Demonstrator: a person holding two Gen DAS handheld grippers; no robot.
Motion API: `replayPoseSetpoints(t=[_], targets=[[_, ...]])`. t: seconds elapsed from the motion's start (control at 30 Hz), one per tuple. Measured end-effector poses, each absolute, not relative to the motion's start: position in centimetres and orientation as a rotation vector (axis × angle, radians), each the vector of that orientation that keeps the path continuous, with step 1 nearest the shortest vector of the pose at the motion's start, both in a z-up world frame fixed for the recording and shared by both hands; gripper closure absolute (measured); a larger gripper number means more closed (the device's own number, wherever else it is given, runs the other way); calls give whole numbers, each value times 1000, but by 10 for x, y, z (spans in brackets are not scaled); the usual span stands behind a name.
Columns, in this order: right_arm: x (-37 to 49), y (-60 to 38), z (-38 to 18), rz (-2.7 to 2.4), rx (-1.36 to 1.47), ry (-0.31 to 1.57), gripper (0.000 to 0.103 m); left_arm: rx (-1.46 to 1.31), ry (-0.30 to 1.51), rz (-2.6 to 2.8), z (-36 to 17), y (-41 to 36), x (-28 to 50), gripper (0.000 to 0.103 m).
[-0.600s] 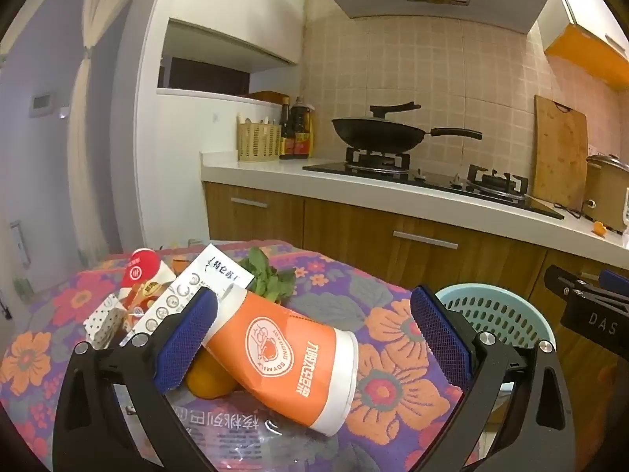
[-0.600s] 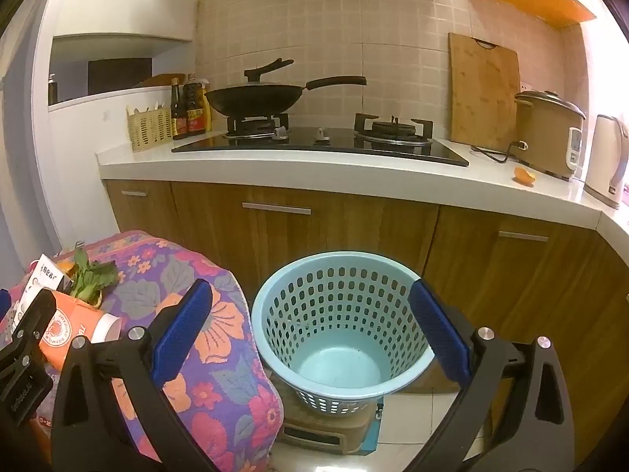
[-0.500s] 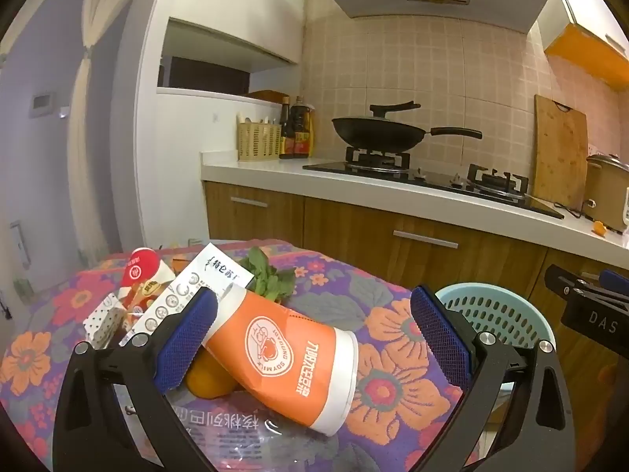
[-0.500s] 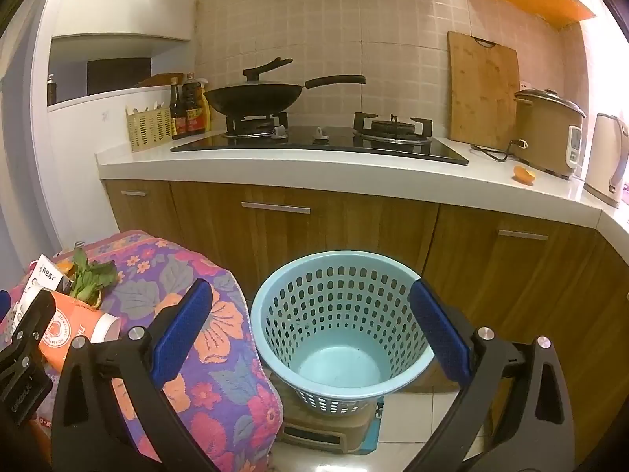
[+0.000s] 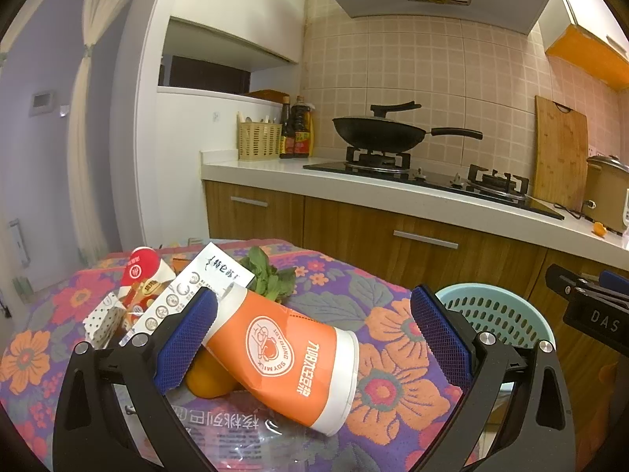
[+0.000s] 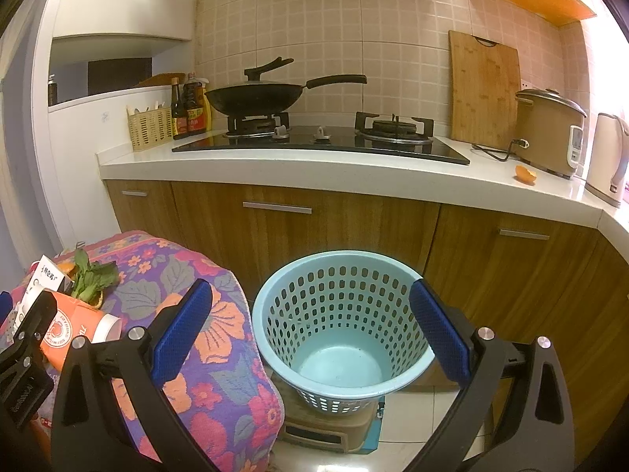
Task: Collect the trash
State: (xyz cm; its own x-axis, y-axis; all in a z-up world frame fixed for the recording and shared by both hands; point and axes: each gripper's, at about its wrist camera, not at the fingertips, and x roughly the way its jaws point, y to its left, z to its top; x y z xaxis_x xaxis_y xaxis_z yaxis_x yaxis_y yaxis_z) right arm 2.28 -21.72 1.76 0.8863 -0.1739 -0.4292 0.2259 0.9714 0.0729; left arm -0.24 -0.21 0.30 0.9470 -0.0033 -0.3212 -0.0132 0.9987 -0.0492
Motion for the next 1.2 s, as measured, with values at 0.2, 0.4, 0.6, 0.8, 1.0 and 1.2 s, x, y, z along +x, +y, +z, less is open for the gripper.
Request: replayPoseSetpoints(t=[0.2,0.4,0.6,0.8,1.0,1.2], targets=[[23,-218,17,-203,127,437,8,-47,325,7,3,-3,-3,7],[23,-218,17,-203,128,438,8,-49,328,6,2,-2,-2,7],[22,-218,17,-200,132,441,8,-48,326,6,-1,1,1,7],[23,-217,16,-199,133,446,8,-46,324,7,0,0,0,7],[23,-216,16,-197,129,448,8,-48,325,7,0,0,0,7],[23,-215,13,-194,126,452,8,-48,320,8,2,2,-1,7]])
